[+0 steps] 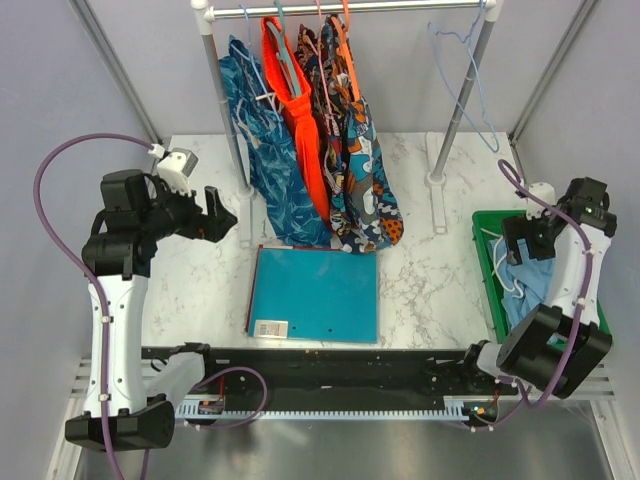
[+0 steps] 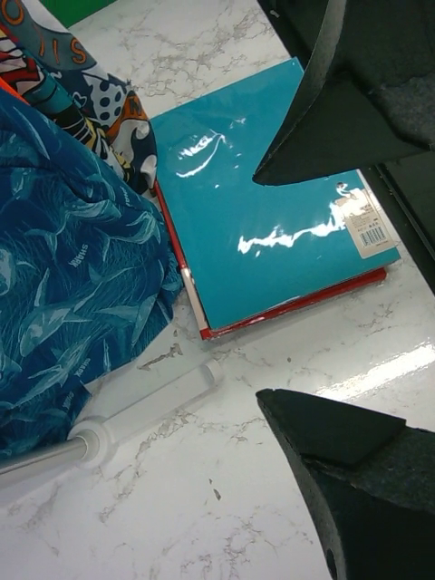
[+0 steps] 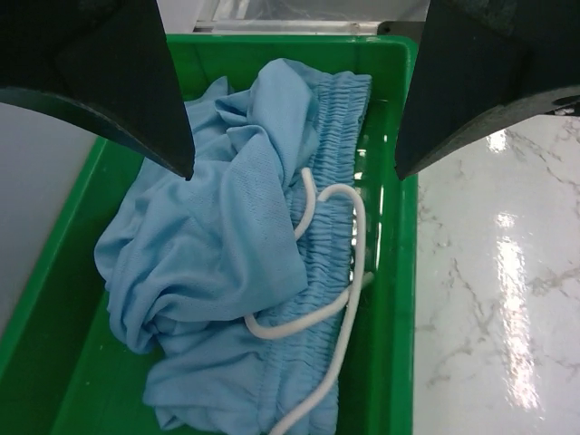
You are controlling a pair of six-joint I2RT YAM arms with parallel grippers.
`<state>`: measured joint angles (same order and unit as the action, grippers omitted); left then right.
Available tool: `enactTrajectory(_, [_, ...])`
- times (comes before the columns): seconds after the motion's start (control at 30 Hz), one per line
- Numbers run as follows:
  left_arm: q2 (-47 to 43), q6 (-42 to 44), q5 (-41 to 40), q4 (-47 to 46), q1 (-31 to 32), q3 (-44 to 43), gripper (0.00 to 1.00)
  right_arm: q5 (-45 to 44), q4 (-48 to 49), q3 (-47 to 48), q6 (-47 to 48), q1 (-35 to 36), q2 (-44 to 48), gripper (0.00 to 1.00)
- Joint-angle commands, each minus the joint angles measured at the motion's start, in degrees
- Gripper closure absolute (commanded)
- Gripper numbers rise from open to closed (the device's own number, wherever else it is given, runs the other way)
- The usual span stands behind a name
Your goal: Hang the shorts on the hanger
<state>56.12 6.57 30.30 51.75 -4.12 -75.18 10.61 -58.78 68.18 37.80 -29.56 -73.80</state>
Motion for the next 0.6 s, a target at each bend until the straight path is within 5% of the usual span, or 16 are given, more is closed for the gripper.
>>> enactTrajectory(0.0, [0.0, 4.1, 6.1, -0.6, -0.3, -1.2, 0.0, -0.7, 2.3, 1.0, 5.2, -1.4, -5.9, 0.02])
enactTrajectory(0.47, [0.0, 7.0, 6.5, -0.3, -0.2, 1.0, 0.01, -5.3, 14.9, -10.3, 5.6, -1.4, -16.6, 0.03])
enactTrajectory(0.57, [0.6, 6.9, 6.6, -0.4, -0.2, 0.6, 0.01, -3.7, 13.4, -10.7, 5.0, -1.4, -15.9, 0.27])
